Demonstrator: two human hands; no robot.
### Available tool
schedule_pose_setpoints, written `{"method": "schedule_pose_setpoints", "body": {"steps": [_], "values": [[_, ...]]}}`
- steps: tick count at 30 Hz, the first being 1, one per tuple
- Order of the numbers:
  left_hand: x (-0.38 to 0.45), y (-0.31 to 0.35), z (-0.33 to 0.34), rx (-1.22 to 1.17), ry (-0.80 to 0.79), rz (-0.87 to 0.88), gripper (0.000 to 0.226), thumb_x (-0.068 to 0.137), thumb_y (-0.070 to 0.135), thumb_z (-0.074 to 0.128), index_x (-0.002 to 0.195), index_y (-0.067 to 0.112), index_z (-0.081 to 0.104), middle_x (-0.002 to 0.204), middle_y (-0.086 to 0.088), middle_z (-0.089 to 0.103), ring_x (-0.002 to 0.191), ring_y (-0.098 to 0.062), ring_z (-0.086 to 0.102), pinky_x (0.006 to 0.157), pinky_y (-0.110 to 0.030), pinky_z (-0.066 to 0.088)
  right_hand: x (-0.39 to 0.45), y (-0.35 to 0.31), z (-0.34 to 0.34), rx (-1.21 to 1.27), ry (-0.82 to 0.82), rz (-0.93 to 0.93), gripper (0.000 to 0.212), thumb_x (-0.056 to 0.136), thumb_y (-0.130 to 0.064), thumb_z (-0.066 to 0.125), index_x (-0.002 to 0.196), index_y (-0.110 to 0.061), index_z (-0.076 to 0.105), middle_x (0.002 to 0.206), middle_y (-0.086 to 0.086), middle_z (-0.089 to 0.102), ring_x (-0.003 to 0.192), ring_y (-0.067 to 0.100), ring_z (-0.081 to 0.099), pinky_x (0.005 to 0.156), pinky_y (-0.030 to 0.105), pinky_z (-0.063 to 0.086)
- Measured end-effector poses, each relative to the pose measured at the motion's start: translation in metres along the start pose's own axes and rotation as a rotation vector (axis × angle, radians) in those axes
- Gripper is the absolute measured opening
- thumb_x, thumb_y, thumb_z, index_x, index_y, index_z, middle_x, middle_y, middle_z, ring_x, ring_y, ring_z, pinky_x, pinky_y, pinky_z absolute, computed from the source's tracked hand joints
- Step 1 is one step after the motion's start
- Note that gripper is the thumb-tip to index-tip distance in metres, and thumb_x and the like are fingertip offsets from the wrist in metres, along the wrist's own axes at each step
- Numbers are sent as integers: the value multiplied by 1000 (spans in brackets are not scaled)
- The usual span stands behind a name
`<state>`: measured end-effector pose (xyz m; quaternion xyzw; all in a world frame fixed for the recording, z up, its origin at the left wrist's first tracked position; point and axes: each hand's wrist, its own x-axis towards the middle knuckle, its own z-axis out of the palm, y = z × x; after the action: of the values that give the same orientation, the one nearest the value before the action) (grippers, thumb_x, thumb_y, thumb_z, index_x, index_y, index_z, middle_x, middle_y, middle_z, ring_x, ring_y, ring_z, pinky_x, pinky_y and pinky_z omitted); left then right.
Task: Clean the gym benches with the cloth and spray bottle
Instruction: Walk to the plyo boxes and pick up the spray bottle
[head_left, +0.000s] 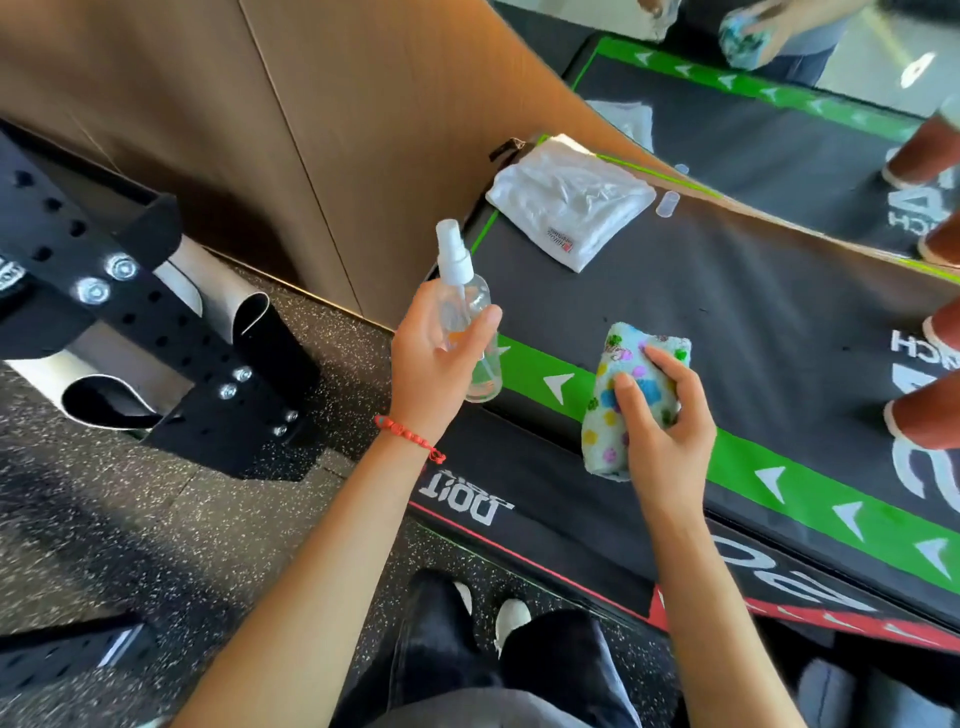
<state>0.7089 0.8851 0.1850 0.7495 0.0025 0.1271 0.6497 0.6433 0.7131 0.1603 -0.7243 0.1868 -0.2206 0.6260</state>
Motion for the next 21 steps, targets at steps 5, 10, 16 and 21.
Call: {"method": "schedule_pose_setpoints", "body": {"steps": [5, 10, 16, 21], "values": [[-31, -7, -35, -8, 66, -103, 24, 73, 33, 64, 89, 17, 57, 81, -8, 60, 79, -41, 63, 74, -54, 52, -10, -5, 27, 52, -129, -13, 25, 83, -15, 67, 99, -34, 61, 88, -22, 65, 78, -6, 62, 63, 11, 50], [-75, -14, -54, -28, 166, -175, 13, 77, 29, 62, 81, 22, 52, 68, 0, 58, 55, -15, 64, 57, -23, 50, -24, -2, 44, 66, -342, -18, 25, 83, -19, 67, 99, -38, 61, 90, -23, 64, 83, -2, 63, 69, 14, 52], [-141, -14, -62, -8, 343, -222, 23, 74, 43, 60, 82, 23, 53, 69, -7, 61, 49, -10, 61, 49, -26, 52, -43, 6, 47, 59, -626, -27, 27, 82, -24, 68, 97, -43, 60, 98, -27, 63, 93, 3, 62, 79, 21, 52], [-199, -14, -64, -69, 528, -308, 13, 79, 23, 64, 89, 22, 55, 74, -23, 60, 47, -6, 57, 46, -25, 49, -75, 9, 48, 68, -856, -62, 29, 83, -15, 67, 98, -40, 60, 101, -10, 63, 89, 10, 62, 75, 19, 52]]}}
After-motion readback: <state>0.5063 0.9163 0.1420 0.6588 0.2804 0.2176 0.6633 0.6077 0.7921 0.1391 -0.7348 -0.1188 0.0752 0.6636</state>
